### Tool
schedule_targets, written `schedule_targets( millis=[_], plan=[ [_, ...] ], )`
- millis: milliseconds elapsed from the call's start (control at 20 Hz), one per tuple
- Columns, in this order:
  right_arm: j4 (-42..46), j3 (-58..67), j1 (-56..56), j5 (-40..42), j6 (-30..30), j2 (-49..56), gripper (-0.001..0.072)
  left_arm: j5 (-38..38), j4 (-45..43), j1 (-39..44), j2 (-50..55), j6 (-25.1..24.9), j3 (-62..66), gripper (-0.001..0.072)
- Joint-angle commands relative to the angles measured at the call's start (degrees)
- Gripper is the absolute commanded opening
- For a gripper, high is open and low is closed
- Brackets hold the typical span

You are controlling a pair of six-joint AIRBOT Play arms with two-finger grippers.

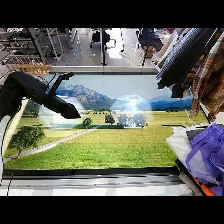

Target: Fold the clothes and pants, and hang the long-sleeved shirts on hangers.

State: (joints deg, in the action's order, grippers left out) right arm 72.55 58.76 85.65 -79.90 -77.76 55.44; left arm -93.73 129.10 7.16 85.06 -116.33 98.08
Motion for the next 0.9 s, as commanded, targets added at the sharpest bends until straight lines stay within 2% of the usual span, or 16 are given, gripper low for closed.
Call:
schedule_targets(
  millis=[0,150,250,300,400,450,500,550,600,700,750,800,850],
  plan=[
    [0.92,6.03,-0.31,4.39,8.13,0.02,0.0702,0.04,-0.02,-0.02,-0.04,0.0,-0.02,0.0014],
    [-9.11,17.11,-6.73,7.5,8.37,0.07,0.07,0.04,-0.2,-0.04,-0.04,-0.02,-0.02,0.0014],
    [-19.74,19.02,-15.61,9.42,8.46,0.13,0.0698,0.33,-6.45,-0.52,-0.24,1.4,0.04,0.0013],
    [-21.64,18.67,-21.97,8.76,8.46,0.57,0.0698,1.29,-14.1,-0.74,-0.7,5.11,0.07,0.0013],
    [-19.54,16.52,-35.91,6.25,8.46,2.25,0.0698,3.45,-35.76,-1.29,-2.49,15.32,0.04,0.0013],
    [-17.62,14.67,-42.66,5.92,8.41,3.23,0.0697,4.85,-45.64,-1.75,-3.67,18.75,0.04,0.0014],
    [-15.52,12.39,-49.66,6.32,8.41,4.39,0.0693,6.88,-51.98,-2.21,-4.83,20.31,0.04,0.0014],
    [-14.03,10.08,-55.76,7.63,8.37,5.46,0.0649,9.51,-56.08,-2.78,-5.88,22.4,0.04,0.0014],
    [-12.55,7.85,-61.7,10.14,8.37,6.73,0.0534,10.86,-58.58,-3.06,-6.67,25.11,0.04,0.0014],
    [-8.81,5.42,-70.51,17.51,8.37,9.38,0.0292,10.86,-59.67,-3.21,-7.37,34.16,0.04,0.0015],
    [-6.75,5.4,-73.26,21.14,8.37,10.62,0.0123,10.86,-59.65,-3.21,-7.28,35.36,0.04,0.0015],
    [-5.55,5.4,-75.03,25.62,8.41,11.5,0.0018,10.86,-59.65,-3.21,-7.13,35.36,0.04,0.0014],
    [-5.07,5.4,-75.95,30.64,8.41,11.76,0.0018,10.84,-59.65,-3.21,-6.99,35.36,0.04,0.0015]
  ],
)
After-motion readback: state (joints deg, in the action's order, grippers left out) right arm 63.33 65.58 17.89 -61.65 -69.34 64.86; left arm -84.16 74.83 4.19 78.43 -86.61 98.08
